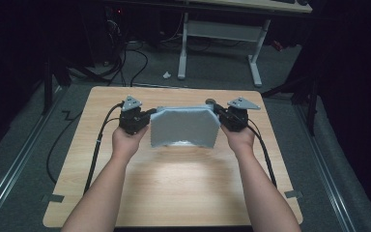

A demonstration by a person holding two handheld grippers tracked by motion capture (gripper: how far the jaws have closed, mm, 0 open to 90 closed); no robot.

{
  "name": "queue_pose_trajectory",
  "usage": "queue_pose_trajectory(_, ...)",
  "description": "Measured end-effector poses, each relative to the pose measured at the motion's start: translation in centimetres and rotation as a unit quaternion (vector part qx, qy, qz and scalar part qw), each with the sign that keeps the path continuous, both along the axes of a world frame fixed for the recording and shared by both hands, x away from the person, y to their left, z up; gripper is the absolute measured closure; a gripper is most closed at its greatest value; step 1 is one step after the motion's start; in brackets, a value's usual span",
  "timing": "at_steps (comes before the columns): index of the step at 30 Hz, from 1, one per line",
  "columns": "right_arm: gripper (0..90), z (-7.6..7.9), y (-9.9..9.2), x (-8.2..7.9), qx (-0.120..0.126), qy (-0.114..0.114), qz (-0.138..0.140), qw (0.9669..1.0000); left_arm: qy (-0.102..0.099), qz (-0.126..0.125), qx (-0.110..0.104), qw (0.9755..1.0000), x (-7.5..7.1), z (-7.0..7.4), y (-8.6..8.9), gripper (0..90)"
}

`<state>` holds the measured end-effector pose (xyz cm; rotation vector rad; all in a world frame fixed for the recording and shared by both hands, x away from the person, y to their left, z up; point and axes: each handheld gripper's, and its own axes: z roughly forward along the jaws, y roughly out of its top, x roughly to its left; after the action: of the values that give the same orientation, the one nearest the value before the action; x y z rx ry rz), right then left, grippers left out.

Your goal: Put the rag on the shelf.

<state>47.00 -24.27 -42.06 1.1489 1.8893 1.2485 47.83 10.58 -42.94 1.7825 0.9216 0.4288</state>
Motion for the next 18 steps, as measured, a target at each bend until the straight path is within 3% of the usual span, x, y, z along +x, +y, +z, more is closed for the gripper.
queue_pose_trajectory(8,89.4,-1.2,0.0,-0.5,0.006,0.008,0.004,0.9999,0.015,-0.02,-0.003,0.9997,-0.5,-1.6,-0.2,89.3)
queue_pose_trajectory(18,89.4,-3.3,0.2,-0.8,0.0,0.025,0.003,0.9997,0.031,-0.023,0.002,0.9992,-0.7,-2.9,-0.2,89.2)
